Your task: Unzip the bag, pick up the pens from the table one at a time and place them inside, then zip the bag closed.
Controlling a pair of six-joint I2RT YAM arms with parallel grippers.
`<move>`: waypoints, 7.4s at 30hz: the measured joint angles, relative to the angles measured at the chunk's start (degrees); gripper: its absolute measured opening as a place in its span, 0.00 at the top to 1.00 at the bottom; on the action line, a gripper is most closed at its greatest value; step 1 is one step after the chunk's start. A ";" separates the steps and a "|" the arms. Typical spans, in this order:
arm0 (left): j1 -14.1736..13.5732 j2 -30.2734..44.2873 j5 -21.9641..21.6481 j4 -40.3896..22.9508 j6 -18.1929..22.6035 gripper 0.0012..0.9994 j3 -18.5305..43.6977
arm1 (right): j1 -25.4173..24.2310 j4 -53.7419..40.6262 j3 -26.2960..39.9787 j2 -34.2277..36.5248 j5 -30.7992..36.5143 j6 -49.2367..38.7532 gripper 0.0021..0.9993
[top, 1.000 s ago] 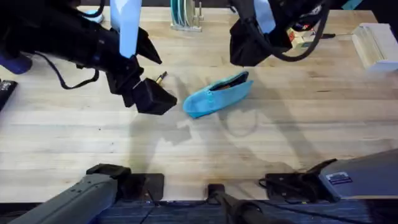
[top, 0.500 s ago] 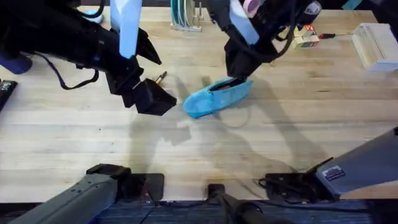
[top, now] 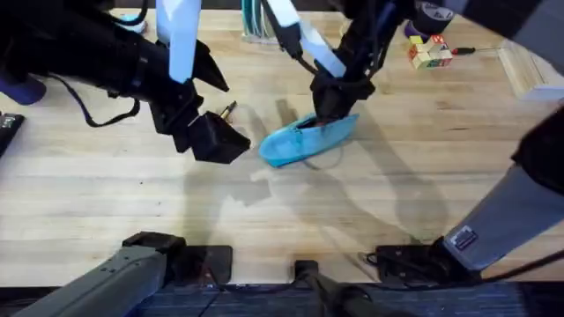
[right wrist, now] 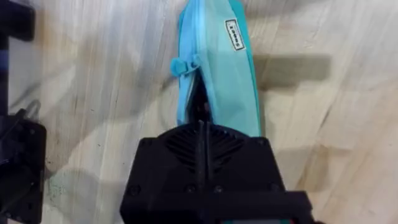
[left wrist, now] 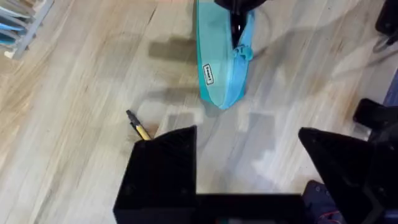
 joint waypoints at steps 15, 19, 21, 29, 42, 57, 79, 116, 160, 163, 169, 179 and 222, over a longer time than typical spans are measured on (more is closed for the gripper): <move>0.00 0.00 0.00 0.00 0.00 0.01 0.00 | 0.00 0.92 0.08 8.97 -0.61 -1.36 0.97; 0.00 0.00 -0.02 0.00 0.02 0.01 0.00 | 0.00 0.96 0.11 8.99 -0.66 -1.38 0.90; 0.00 0.00 -0.02 0.00 0.02 0.01 0.00 | 0.00 0.91 0.11 8.99 -0.68 -1.50 0.79; 0.00 0.00 -0.02 0.00 0.01 0.01 0.00 | 0.04 1.52 0.39 8.43 -1.53 -1.92 0.00; 0.00 0.00 -0.04 0.00 0.00 0.01 0.00 | 0.04 2.93 0.39 8.43 -1.46 -1.92 0.00; 0.02 0.00 -6.00 4.02 0.00 0.01 0.00 | -0.38 5.16 0.39 0.05 -0.79 3.93 0.00; 5.95 18.51 -11.43 16.72 -3.98 0.01 0.00 | -2.37 5.17 0.39 -13.77 3.96 23.68 0.00; 1.84 35.10 -25.77 18.49 -19.58 0.00 0.00 | -7.67 14.01 0.39 -16.43 4.76 35.87 0.00; -0.87 40.83 -30.62 21.66 -25.34 0.95 1.20 | -10.73 15.41 0.39 -16.45 5.16 39.08 0.00; -0.87 40.83 -30.64 21.41 -25.33 0.96 1.33 | -10.73 15.27 0.39 -16.65 5.16 40.22 0.00; -0.87 42.61 -30.60 18.05 -25.33 0.96 4.20 | -10.73 13.00 0.39 -20.60 5.16 40.98 0.00; -1.86 43.98 -26.95 8.60 -27.37 0.96 18.92 | -10.73 10.12 0.39 -28.51 5.16 41.22 0.00; -29.00 43.98 -26.75 -0.60 -55.30 0.96 35.78 | -19.70 7.13 0.39 -33.18 0.95 40.30 0.00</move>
